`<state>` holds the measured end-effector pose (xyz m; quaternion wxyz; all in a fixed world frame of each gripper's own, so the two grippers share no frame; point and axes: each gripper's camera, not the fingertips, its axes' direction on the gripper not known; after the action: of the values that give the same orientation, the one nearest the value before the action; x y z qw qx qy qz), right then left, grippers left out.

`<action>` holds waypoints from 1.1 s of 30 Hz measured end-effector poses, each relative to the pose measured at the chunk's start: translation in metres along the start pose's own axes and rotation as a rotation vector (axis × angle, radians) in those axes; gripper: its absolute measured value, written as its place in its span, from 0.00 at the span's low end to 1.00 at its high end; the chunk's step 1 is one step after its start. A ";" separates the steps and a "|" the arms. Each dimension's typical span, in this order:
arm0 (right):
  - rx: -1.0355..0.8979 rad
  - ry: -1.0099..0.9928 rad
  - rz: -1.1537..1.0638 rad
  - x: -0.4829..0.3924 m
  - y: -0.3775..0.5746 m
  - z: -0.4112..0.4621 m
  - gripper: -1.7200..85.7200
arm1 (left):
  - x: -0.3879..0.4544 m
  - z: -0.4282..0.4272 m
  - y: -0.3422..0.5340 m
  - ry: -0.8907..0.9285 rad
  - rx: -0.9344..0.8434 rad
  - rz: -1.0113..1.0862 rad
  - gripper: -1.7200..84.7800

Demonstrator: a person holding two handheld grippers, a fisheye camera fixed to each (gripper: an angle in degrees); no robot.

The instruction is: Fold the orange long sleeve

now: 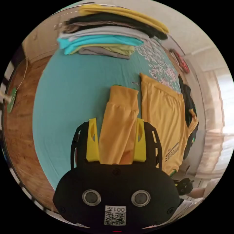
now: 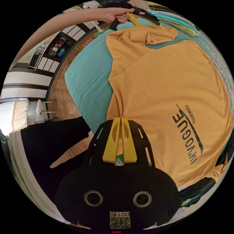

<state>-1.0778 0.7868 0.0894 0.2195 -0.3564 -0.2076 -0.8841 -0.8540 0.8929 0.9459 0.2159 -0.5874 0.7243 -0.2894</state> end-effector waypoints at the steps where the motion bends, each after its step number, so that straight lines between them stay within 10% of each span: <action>1: -0.011 0.010 0.014 -0.009 -0.001 -0.005 0.03 | 0.011 0.007 -0.012 -0.047 -0.036 0.062 0.21; 6: -0.055 0.085 0.042 -0.041 -0.005 -0.027 0.03 | 0.028 -0.008 -0.012 -0.245 -0.001 0.177 0.02; 11: 0.051 0.111 0.138 -0.050 -0.012 -0.089 0.03 | -0.052 -0.070 0.018 0.113 0.185 -0.059 0.01; 22: 0.370 0.150 -0.204 -0.035 -0.135 -0.213 0.07 | -0.184 -0.126 0.079 0.294 0.324 -0.338 0.00; 33: 0.347 -0.425 -0.289 0.026 -0.347 -0.250 0.14 | -0.218 -0.158 0.125 0.584 0.497 -0.170 0.01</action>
<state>-1.4161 0.9331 -0.1299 0.1007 -0.4574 -0.4453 -0.7631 -1.0008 1.1500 0.9724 0.1117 -0.4680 0.6117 -0.6279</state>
